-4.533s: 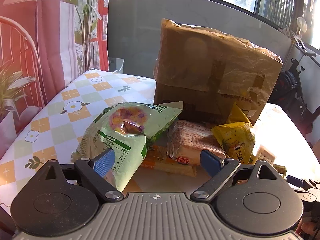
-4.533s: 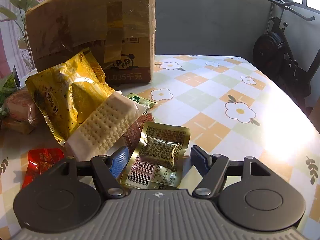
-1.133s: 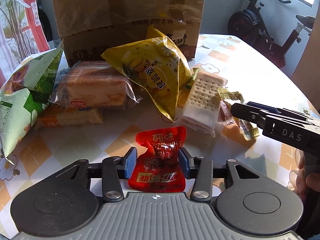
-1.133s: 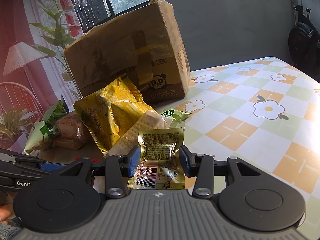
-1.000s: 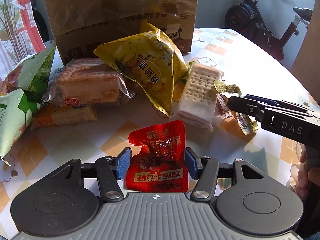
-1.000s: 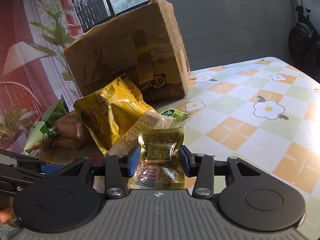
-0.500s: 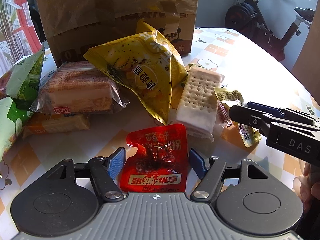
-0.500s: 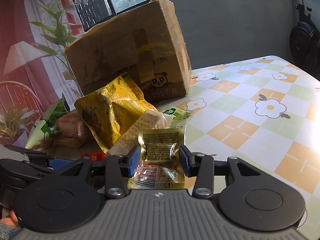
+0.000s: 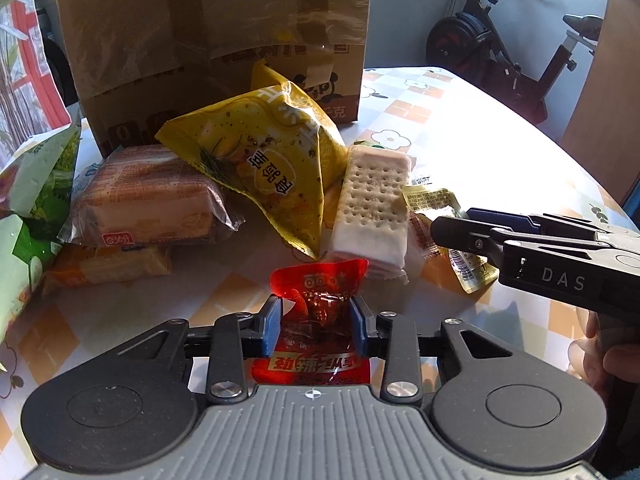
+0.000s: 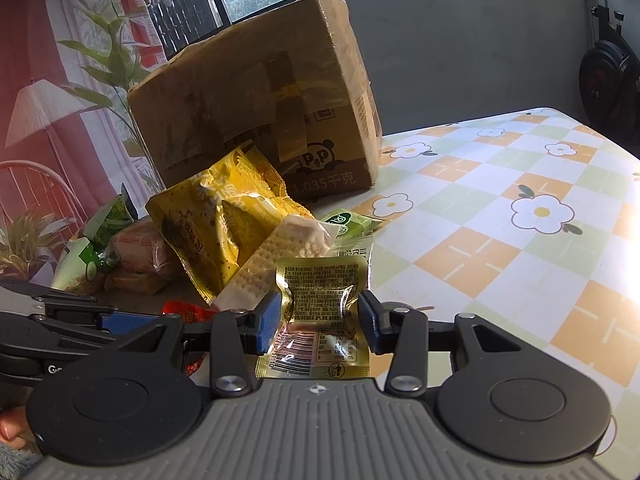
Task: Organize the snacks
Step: 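Carry both packets over the box and release them inside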
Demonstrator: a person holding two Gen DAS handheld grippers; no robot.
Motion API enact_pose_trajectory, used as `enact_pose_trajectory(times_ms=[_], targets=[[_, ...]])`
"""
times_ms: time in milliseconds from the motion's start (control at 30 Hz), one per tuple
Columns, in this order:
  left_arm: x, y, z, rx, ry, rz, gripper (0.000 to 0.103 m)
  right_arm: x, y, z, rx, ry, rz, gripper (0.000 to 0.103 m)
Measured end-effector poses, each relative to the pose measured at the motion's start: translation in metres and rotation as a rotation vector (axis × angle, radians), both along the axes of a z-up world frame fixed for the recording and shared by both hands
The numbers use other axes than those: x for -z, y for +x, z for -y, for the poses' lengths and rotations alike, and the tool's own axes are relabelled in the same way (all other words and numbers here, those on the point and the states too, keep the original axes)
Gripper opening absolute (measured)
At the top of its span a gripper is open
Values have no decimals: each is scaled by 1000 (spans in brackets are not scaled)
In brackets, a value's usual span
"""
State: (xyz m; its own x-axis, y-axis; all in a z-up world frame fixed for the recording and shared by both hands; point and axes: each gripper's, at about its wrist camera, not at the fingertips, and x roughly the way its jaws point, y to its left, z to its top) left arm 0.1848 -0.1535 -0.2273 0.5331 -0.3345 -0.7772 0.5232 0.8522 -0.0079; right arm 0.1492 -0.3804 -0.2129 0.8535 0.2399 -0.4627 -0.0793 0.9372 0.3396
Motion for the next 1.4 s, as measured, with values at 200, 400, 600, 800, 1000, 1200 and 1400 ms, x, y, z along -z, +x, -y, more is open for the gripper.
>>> enact_pose_trajectory(times_ms=[200,400,600,800,1000,1200,1400], targets=[[-2,-1,-2,-16,-3,12,37,-1,-1,-1,0,-14,6,45],[-14,-3,-18,-43,-37,45,37,-7,-4,-2,5,-27,20,45],[-41,1,-38,-88,-110,105,38,-25,-7,2,33,-23,36,45],[-83,13,-51,-92,-151,228,38,-55,7,4,32,-52,89,45],[-134,48,-63,-100,-199,329,38,-109,35,1,18,-83,195,45],[-188,103,-67,-110,-286,414,38,-169,84,-11,-16,-97,313,45],[-214,159,-51,-116,-270,477,38,-204,158,-20,-27,-82,357,45]])
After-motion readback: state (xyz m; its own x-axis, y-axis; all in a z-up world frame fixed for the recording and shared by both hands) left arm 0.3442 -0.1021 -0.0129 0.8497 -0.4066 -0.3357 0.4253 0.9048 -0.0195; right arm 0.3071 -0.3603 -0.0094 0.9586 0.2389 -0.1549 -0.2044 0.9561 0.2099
